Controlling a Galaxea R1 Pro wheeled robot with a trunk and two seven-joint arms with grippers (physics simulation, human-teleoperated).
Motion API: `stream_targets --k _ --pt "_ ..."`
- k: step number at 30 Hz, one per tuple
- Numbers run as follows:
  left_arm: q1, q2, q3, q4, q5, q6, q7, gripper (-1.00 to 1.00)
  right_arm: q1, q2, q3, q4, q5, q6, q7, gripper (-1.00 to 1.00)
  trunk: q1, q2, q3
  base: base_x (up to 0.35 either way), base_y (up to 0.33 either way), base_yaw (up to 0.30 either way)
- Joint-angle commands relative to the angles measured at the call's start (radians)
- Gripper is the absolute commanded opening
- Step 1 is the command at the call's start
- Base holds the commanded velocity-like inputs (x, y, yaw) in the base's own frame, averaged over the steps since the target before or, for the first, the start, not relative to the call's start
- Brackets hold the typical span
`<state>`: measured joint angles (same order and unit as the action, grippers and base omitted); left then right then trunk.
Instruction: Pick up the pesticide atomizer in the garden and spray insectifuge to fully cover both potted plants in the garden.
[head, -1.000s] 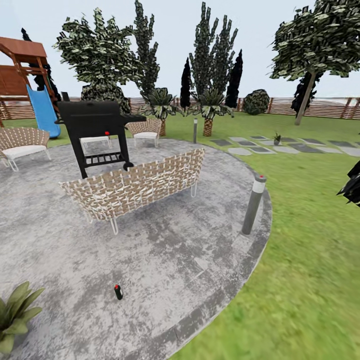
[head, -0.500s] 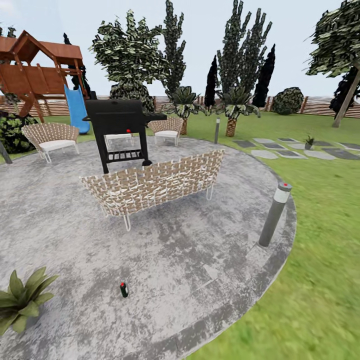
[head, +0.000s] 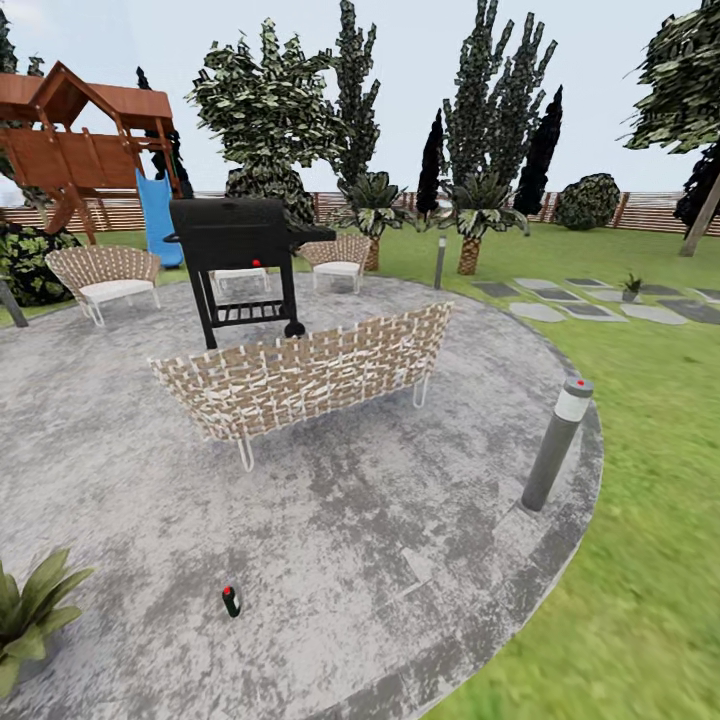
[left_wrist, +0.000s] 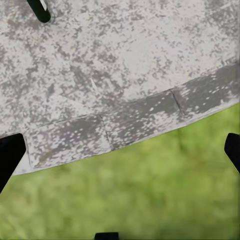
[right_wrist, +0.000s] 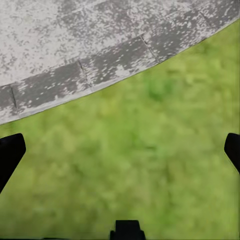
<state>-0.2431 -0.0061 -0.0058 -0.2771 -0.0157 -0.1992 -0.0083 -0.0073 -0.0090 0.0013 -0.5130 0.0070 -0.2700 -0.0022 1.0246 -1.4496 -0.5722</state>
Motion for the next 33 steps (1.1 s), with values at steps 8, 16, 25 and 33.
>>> stream_targets --k 8,16,25,33 --pt "-0.001 0.000 0.000 0.001 -0.001 -0.004 -0.001 1.00 0.000 0.000 0.000 0.001 0.001 -0.003 -0.001 1.00 0.000 0.000 -0.001 0.166 -0.044 0.260" --pt "0.000 0.000 0.000 0.002 -0.001 -0.033 0.000 1.00 0.000 0.000 0.000 0.001 0.001 -0.003 -0.001 1.00 0.000 0.000 -0.001 0.010 -0.001 0.273" --pt "-0.001 -0.001 0.000 0.019 -0.001 -0.045 0.000 1.00 0.000 0.000 0.000 0.001 0.001 -0.003 -0.001 1.00 0.000 0.000 -0.003 0.145 -0.099 0.274" --pt "-0.001 0.000 0.000 0.019 -0.001 -0.045 0.001 1.00 0.000 0.000 0.000 0.001 0.001 -0.003 -0.001 1.00 0.000 0.000 -0.006 0.167 -0.222 0.274"
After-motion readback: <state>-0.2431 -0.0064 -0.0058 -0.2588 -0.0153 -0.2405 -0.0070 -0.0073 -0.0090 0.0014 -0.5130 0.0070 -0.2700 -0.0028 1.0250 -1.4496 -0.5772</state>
